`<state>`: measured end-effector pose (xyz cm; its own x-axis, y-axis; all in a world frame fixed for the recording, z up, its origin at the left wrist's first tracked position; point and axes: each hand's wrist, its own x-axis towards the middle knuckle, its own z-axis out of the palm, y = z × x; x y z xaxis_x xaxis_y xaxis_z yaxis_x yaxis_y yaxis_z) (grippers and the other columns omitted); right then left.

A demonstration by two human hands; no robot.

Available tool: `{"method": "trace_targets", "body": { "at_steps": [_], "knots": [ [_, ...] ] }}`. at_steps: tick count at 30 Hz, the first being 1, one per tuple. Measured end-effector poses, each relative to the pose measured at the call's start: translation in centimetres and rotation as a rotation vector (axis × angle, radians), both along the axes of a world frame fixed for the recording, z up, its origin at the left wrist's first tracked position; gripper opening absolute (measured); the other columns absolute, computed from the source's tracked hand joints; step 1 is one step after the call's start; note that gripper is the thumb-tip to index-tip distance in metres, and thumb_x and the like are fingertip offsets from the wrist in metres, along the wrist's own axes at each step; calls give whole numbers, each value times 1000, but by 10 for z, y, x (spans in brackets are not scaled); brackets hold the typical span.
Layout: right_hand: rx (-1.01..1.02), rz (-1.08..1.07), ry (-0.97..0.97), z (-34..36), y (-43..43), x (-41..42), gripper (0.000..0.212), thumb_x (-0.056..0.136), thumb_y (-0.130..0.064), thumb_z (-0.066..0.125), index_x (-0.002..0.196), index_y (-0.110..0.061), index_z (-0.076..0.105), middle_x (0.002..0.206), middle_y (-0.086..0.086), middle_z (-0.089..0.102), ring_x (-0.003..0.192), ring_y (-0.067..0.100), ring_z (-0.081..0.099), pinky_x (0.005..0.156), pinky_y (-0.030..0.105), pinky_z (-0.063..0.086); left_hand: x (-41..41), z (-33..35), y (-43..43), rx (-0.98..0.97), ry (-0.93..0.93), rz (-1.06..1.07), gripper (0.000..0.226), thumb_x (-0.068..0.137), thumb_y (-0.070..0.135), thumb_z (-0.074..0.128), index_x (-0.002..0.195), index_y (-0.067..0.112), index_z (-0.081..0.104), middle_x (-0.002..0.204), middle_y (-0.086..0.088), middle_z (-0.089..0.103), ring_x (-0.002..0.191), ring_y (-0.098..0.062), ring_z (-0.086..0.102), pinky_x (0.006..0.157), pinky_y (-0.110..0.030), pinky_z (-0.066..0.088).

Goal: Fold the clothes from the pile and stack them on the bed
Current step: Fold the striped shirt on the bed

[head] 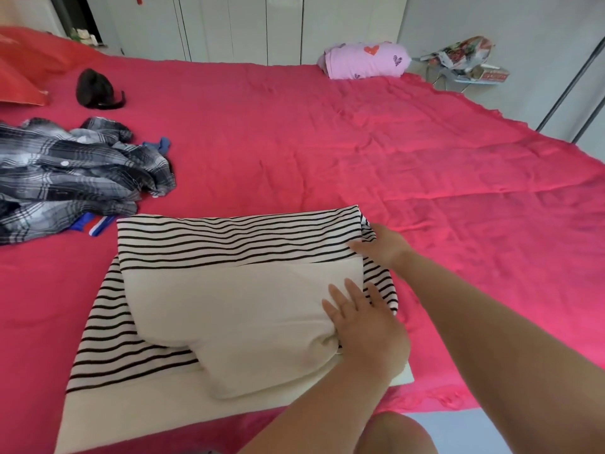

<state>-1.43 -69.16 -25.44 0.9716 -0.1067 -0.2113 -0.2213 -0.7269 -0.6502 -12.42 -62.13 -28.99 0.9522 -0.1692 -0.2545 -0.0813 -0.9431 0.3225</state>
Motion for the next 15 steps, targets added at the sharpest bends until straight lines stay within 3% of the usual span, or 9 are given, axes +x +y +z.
{"method": "trace_targets", "body": {
  "at_steps": [4, 7, 10, 13, 15],
  "knots": [
    [128, -73, 26, 4, 6, 10, 65, 76, -6, 66, 135, -10, 42, 128, 8, 55, 117, 26, 53, 95, 32, 45, 4, 13, 26, -164, -24, -14, 59, 94, 31, 16, 149, 10, 8, 151, -14, 23, 140, -37, 16, 113, -47, 14],
    [287, -130, -8, 13, 20, 17, 75, 71, 6, 62, 140, -14, 40, 133, 11, 52, 116, 27, 54, 99, 40, 46, 6, 30, 54, -444, -41, 7, 53, 96, 17, 25, 148, 12, 15, 131, -15, 48, 120, -30, 45, 100, -38, 36],
    [358, -128, -90, 36, 48, 17, 73, 72, 6, 59, 139, -17, 41, 132, 12, 52, 111, 27, 56, 96, 39, 48, 3, 53, 89, -553, -97, 51, 59, 96, 8, 33, 149, 20, 11, 123, -14, 56, 109, -27, 54, 92, -33, 41],
    [268, -64, -247, 65, 88, 12, 69, 77, 2, 57, 140, -20, 39, 136, 9, 49, 118, 25, 52, 95, 32, 45, -5, 72, 128, -527, -209, 58, 68, 93, 3, 35, 149, 27, 5, 105, -10, 58, 95, -25, 55, 82, -32, 41],
    [182, 43, -402, 82, 124, 3, 72, 78, 0, 56, 143, -21, 35, 141, 6, 45, 126, 21, 46, 99, 27, 38, -12, 84, 161, -489, -345, 47, 73, 90, -2, 36, 149, 28, 6, 109, -4, 55, 101, -21, 53, 83, -26, 37]
  ]
}}
